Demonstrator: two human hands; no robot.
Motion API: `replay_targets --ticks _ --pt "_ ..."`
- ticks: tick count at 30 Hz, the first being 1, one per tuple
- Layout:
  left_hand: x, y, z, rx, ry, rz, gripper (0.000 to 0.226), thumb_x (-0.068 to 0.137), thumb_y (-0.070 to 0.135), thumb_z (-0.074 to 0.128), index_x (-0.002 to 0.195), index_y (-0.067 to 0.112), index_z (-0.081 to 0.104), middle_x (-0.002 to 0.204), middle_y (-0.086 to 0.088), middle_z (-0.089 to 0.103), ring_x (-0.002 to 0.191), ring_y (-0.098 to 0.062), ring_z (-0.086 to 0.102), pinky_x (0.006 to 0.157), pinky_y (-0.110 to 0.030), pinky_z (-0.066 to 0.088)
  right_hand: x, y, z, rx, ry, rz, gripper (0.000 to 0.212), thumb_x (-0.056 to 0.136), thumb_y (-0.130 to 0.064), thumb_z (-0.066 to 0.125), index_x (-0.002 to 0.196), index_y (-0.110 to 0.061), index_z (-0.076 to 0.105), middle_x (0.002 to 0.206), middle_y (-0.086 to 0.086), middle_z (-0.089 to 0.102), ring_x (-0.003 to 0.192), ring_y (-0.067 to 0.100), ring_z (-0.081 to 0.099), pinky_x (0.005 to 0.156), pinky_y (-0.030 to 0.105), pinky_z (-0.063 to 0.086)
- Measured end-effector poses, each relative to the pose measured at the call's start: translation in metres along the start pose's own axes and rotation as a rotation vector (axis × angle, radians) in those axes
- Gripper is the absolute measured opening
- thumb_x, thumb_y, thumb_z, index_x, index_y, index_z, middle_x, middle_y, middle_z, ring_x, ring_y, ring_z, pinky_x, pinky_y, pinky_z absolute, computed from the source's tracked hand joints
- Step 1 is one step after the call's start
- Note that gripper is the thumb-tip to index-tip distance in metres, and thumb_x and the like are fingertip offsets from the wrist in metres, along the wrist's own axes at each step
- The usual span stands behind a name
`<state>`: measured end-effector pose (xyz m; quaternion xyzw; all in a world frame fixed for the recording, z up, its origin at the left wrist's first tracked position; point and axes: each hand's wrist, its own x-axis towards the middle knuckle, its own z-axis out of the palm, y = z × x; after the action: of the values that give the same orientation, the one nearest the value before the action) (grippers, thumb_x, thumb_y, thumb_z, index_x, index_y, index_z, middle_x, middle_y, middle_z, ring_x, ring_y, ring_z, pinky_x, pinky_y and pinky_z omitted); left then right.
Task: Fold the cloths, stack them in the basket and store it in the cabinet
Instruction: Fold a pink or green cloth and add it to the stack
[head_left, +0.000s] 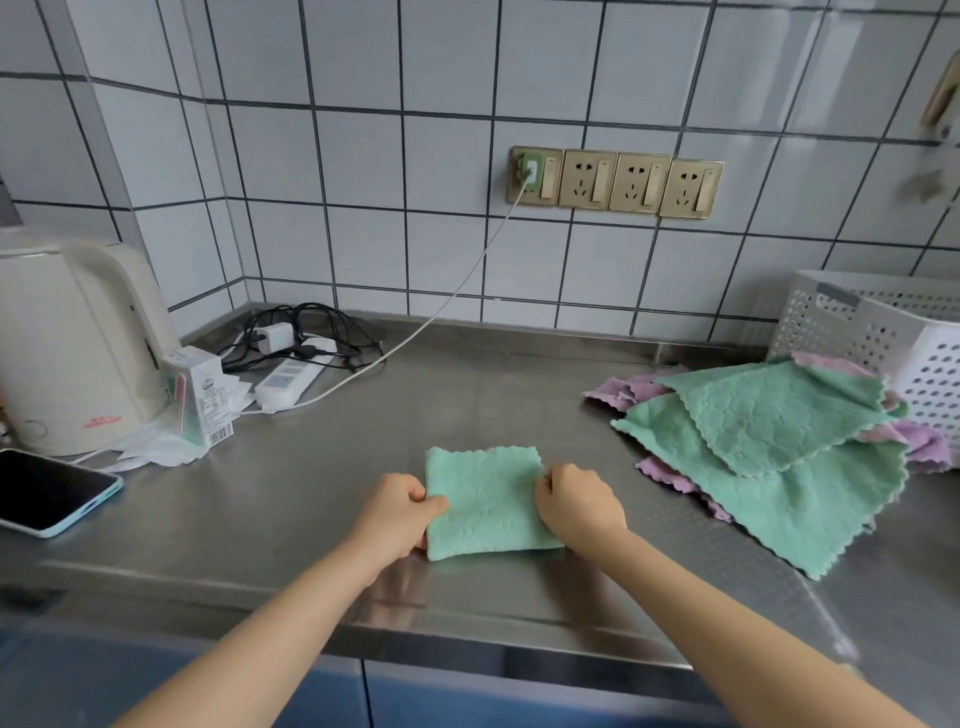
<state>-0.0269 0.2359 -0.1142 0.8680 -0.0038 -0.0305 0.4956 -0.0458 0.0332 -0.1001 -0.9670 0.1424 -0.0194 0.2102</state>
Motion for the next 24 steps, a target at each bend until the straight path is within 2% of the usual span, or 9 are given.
replay_targets --ticks 2,6,11,13,15,18,20,22,24 --pt "0.0 -0.001 0.0 0.053 0.025 0.034 0.029 0.081 0.018 0.066 0.062 0.013 0.044 0.055 -0.007 0.042 0.046 -0.019 0.047 0.036 -0.02 0.022 -0.003 -0.001 -0.001 0.006 0.024 -0.02 0.02 0.094 -0.022 0.032 0.083 -0.01 0.044 0.078 0.005 0.05 0.076 0.03 0.051 0.063 0.031 0.039" --pt "-0.002 -0.001 -0.001 0.158 0.068 0.094 0.024 0.075 0.023 0.07 0.062 0.01 0.054 0.051 0.0 0.046 0.046 -0.018 0.045 0.048 -0.026 0.035 -0.007 0.005 -0.002 0.084 0.056 -0.065 0.019 0.09 -0.022 0.041 0.083 -0.006 0.048 0.074 0.007 0.052 0.069 0.03 0.05 0.057 0.031 0.038" --pt "-0.009 0.006 -0.003 0.224 0.105 0.096 0.022 0.07 0.023 0.074 0.064 0.009 0.057 0.049 0.001 0.054 0.03 -0.009 0.047 0.052 -0.027 0.048 -0.014 0.003 -0.002 0.044 0.075 -0.087 0.012 0.088 -0.019 0.044 0.084 -0.007 0.045 0.073 0.007 0.05 0.065 0.028 0.047 0.049 0.03 0.033" --pt "-0.011 0.009 -0.004 0.269 0.128 0.097 0.022 0.068 0.023 0.075 0.065 0.009 0.058 0.054 -0.001 0.059 0.041 -0.011 0.051 0.061 -0.031 0.052 -0.014 -0.001 -0.002 -0.03 0.075 -0.071 0.011 0.089 -0.019 0.041 0.086 -0.009 0.042 0.08 0.009 0.054 0.07 0.03 0.047 0.056 0.031 0.035" --pt "-0.013 0.013 -0.005 0.344 0.137 0.09 0.025 0.068 0.026 0.076 0.076 0.008 0.061 0.073 -0.005 0.066 0.063 -0.016 0.052 0.068 -0.034 0.049 -0.015 -0.004 -0.001 -0.109 0.089 -0.066 0.009 0.09 -0.019 0.038 0.087 -0.011 0.04 0.091 0.012 0.061 0.073 0.031 0.047 0.061 0.033 0.035" --pt "-0.015 0.017 -0.006 0.37 0.08 0.033 0.034 0.071 0.025 0.074 0.097 0.016 0.054 0.09 -0.002 0.065 0.085 -0.018 0.05 0.067 -0.029 0.041 -0.018 -0.003 0.004 -0.237 0.146 -0.103 0.009 0.094 -0.018 0.034 0.088 -0.013 0.037 0.095 0.01 0.064 0.079 0.033 0.058 0.059 0.033 0.033" --pt "-0.013 0.021 -0.006 0.228 0.023 -0.001 0.041 0.072 0.016 0.07 0.107 0.021 0.048 0.093 -0.003 0.066 0.093 -0.021 0.056 0.07 -0.03 0.043 -0.02 -0.003 0.006 -0.302 0.176 -0.14 0.012 0.096 -0.02 0.031 0.09 -0.013 0.039 0.098 0.007 0.062 0.086 0.033 0.063 0.059 0.032 0.033" --pt "-0.01 0.025 -0.004 -0.07 -0.015 -0.056 0.046 0.075 0.009 0.067 0.111 0.023 0.043 0.094 -0.004 0.064 0.092 -0.022 0.06 0.076 -0.031 0.045 -0.02 -0.004 0.006 -0.314 0.183 -0.15 0.017 0.097 -0.019 0.031 0.095 -0.012 0.045 0.099 0.007 0.06 0.087 0.033 0.063 0.059 0.032 0.034" --pt "-0.007 0.025 -0.002 -0.302 0.012 -0.088 0.052 0.076 0.007 0.068 0.117 0.021 0.04 0.093 -0.002 0.061 0.091 -0.022 0.06 0.079 -0.033 0.046 -0.019 -0.004 0.005 -0.269 0.181 -0.134 0.018 0.095 -0.018 0.032 0.096 -0.011 0.049 0.096 0.006 0.058 0.084 0.033 0.061 0.061 0.032 0.034"
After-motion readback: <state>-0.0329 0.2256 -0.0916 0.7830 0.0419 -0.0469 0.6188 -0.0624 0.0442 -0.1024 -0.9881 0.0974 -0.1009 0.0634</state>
